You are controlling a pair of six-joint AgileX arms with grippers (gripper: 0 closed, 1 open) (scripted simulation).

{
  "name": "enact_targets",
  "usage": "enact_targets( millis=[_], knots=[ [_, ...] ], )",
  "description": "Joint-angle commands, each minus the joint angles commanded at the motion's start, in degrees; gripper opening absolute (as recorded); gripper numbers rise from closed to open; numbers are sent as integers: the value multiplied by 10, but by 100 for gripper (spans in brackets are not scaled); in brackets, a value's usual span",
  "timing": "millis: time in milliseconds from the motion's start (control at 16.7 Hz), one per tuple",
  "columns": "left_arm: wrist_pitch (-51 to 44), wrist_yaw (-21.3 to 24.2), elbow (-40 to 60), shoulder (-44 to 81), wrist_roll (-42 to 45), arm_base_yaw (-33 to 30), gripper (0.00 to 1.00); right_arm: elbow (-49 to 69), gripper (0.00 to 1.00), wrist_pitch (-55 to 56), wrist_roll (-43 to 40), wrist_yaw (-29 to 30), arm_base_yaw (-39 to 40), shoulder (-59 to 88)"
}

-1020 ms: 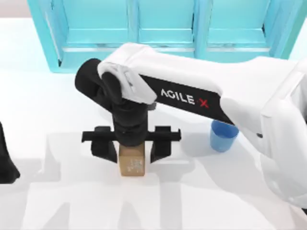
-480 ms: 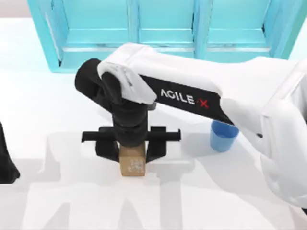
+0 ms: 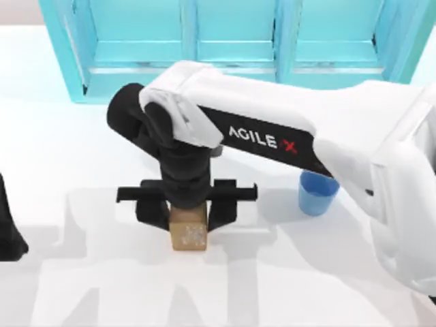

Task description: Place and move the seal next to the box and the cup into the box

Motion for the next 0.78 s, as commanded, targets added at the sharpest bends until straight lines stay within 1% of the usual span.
enact_targets(
  millis=[180, 540, 780],
  knots=[
    [0, 0, 0, 0, 0, 0, 100, -33, 0, -19, -22, -1, -24, -40],
    [0, 0, 0, 0, 0, 0, 100, -114, 0, -64, -74, -1, -68, -195],
    [0, 0, 0, 0, 0, 0, 100, -134, 0, -80, -89, -2, -86, -215]
  ],
)
